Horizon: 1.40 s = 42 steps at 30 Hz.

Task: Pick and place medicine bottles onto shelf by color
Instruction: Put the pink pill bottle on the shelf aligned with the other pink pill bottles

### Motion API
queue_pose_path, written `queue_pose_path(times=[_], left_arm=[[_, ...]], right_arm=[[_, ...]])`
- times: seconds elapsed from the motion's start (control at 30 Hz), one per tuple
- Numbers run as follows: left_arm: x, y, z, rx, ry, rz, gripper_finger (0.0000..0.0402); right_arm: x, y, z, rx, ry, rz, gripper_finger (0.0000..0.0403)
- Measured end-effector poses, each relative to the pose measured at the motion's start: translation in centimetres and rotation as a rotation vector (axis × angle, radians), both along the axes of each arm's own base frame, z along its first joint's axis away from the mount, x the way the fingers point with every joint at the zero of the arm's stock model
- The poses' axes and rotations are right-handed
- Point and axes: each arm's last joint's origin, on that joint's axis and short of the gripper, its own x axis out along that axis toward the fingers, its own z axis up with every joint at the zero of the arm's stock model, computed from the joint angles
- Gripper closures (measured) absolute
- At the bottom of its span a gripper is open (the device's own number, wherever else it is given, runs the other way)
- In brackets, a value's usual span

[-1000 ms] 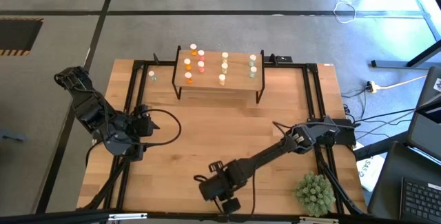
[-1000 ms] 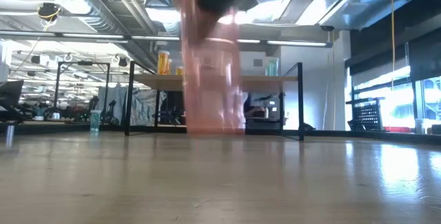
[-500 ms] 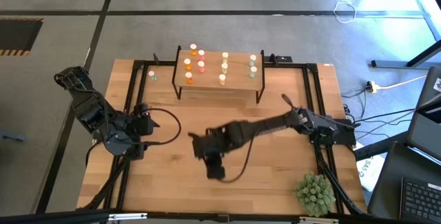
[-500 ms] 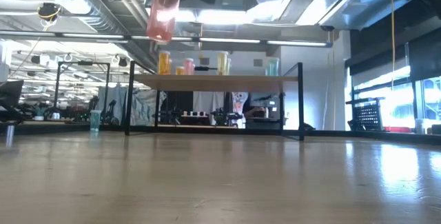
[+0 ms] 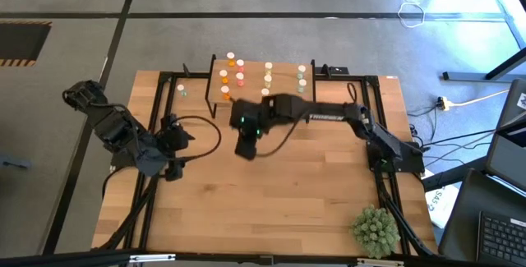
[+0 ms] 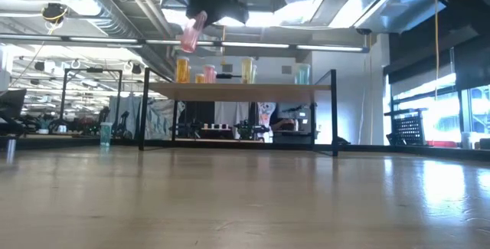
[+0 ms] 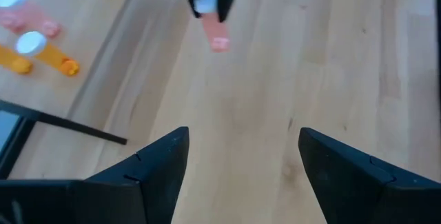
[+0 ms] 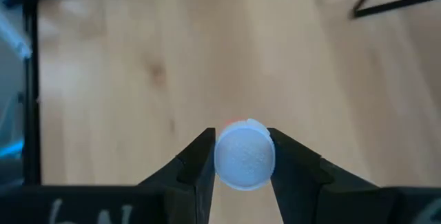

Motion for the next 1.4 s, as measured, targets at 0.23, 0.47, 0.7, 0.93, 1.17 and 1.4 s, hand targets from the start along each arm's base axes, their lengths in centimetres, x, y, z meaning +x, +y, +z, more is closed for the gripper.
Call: queue_pose_path(times=[0.23,0.47,0.7,0.93,1.17,1.4], left_arm=[[0.8,1.4,0.0,0.025,0.008,0.072,0.0133],[1.3,2.6,0.0,0.044,0.016,0.132,0.0133],[1.6,3.4,0.0,0.038,0.026,0.173,0.0133],[1.8,3.9,0.0,0.037,0.027,0.198,0.0133],[1.8,3.9,0.0,0.036,0.027,0.200,0.0133],[1.8,3.9,0.0,0.035,0.028,0.200,0.0133]], right_arm=[[-0.7,-5.9,1.9,-0.008,-0.093,-0.123,0.0283],[-1.2,-10.7,2.1,-0.060,-0.134,-0.186,0.0283],[-1.7,-13.2,1.9,-0.109,-0.129,-0.236,0.0283],[-1.4,-13.2,1.3,-0.136,-0.111,-0.201,0.0283],[-1.0,-13.9,-0.2,-0.155,-0.069,-0.225,0.0285],[-0.9,-14.2,-0.8,-0.166,-0.053,-0.212,0.0284]])
